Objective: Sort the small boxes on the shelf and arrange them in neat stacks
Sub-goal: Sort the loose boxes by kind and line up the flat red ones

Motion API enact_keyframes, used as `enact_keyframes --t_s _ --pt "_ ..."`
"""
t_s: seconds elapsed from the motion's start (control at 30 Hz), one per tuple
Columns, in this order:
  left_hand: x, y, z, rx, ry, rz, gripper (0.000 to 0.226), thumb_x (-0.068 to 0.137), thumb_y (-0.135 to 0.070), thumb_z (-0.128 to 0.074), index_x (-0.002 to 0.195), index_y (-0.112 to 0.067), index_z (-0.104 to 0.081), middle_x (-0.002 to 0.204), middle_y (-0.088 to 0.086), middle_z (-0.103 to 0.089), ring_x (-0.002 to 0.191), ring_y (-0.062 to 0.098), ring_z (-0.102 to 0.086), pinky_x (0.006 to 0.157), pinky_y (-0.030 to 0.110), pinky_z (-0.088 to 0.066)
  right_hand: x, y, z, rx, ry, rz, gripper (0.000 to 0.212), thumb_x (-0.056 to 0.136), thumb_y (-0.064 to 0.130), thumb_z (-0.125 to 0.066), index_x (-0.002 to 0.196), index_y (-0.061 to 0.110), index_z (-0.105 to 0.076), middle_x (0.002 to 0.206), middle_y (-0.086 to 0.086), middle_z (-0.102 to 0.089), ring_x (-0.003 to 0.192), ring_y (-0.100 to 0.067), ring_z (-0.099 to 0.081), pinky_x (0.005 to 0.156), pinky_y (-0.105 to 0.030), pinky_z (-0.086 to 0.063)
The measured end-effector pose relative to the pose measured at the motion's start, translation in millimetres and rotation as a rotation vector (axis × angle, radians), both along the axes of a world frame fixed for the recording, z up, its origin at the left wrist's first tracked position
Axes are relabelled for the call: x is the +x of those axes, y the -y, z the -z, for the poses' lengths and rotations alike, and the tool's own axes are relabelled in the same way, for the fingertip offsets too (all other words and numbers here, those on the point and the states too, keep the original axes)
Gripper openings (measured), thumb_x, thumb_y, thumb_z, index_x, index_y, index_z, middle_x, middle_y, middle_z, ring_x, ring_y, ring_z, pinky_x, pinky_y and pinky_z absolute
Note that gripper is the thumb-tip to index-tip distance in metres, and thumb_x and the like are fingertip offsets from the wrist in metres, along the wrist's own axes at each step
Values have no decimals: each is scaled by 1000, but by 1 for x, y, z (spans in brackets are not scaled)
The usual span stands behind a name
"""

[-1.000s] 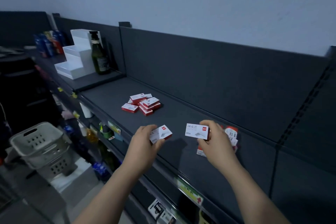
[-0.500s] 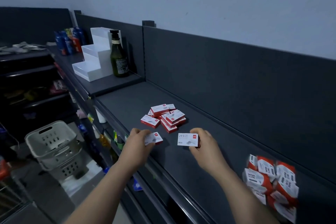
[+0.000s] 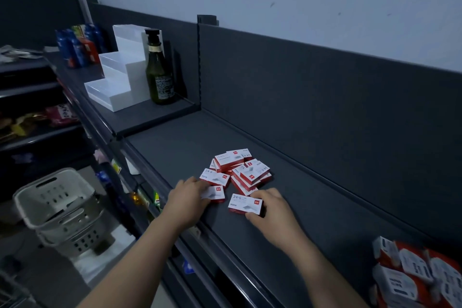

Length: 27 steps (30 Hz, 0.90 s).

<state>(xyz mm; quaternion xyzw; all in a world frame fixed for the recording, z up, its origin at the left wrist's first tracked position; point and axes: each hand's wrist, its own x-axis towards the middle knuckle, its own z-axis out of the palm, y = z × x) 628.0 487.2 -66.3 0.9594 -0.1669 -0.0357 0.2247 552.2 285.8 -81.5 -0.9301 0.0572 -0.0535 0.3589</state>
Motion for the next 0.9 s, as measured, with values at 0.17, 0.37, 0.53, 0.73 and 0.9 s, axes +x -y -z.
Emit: enact_keyframes --t_s 0.17,0.37,0.53,0.73,0.9 --pt "20 -7 -2 -97 4 105 31 89 -30 -61 117 -17 -60 107 -2 -49 90 11 -47 73 22 -36 7 -15 5 -37 -2 101 32 80 28 -70 108 31 -55 106 16 -48 101 -7 -52 87 -31 -51" --pt "35 -12 -1 -57 30 178 25 90 -27 -59 112 -14 -60 112 2 -50 90 16 -51 73 25 -40 12 -37 5 -9 -20 237 29 78 27 -71 99 32 -52 108 12 -46 98 -7 -55 86 -31 -53" --pt "35 -10 -6 133 207 241 34 92 -42 -50 116 -20 -59 118 0 -52 103 19 -50 79 29 -44 7 -50 6 5 40 298 32 75 30 -72 103 25 -56 109 9 -47 103 -11 -54 87 -32 -52" --pt "29 7 -20 37 347 398 35 92 -40 -49 120 -23 -61 122 -5 -58 106 19 -52 86 30 -44 -13 -41 -16 -216 97 404 43 89 32 -60 129 18 -54 136 4 -47 123 -13 -45 100 -23 -35" --pt "10 34 -30 41 394 565 29 92 -38 -46 109 -22 -63 109 -2 -64 103 22 -55 83 32 -42 -51 -29 -33 -404 7 502 48 96 35 -48 141 21 -41 150 4 -36 137 -11 -34 109 -20 -22"
